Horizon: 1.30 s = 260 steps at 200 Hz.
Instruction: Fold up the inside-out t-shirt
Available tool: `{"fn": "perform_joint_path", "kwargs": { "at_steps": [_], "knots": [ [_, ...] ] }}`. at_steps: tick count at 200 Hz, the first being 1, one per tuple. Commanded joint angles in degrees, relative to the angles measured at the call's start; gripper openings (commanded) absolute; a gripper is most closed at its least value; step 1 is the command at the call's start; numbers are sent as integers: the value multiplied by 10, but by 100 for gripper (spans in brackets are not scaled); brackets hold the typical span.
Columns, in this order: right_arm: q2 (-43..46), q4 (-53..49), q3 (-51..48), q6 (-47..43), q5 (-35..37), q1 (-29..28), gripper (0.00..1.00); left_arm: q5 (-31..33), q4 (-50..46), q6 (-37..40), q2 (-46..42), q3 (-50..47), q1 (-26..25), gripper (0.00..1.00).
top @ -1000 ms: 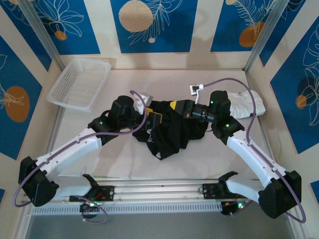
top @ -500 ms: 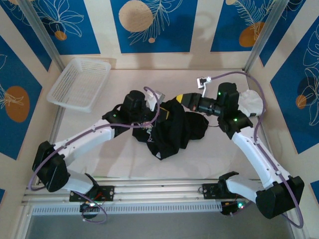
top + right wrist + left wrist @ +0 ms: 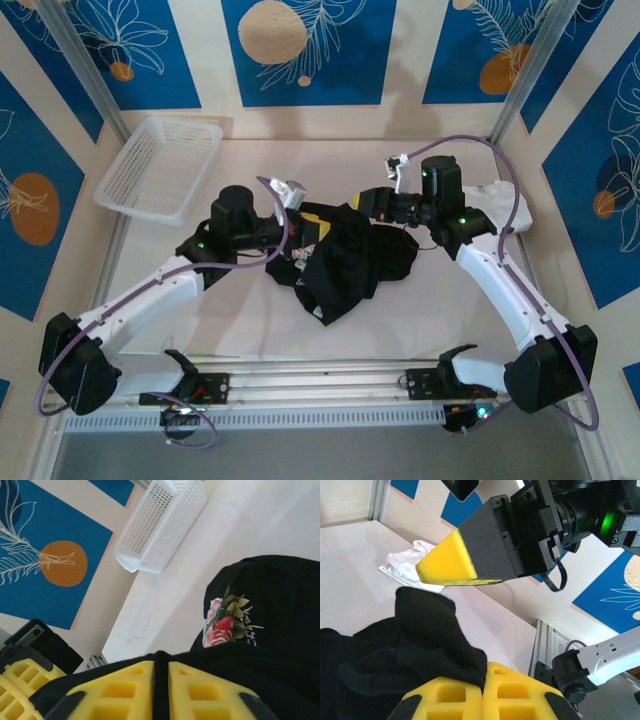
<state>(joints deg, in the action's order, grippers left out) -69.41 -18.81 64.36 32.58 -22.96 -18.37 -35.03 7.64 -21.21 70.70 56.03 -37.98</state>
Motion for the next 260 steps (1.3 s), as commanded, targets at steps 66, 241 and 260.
{"fn": "perform_joint_path", "kwargs": {
  "at_steps": [66, 241, 260],
  "knots": [
    [174, -4, -143, -114, 103, -66, 36, -33, 30, -30, -1, 7, 19, 0],
    [60, 32, -111, -212, 259, -160, 17, -13, 6, -23, -5, 11, 19, 0],
    [86, 15, -112, -211, 247, -158, 4, 49, -37, -21, -11, 16, 24, 0]
  ]
}}
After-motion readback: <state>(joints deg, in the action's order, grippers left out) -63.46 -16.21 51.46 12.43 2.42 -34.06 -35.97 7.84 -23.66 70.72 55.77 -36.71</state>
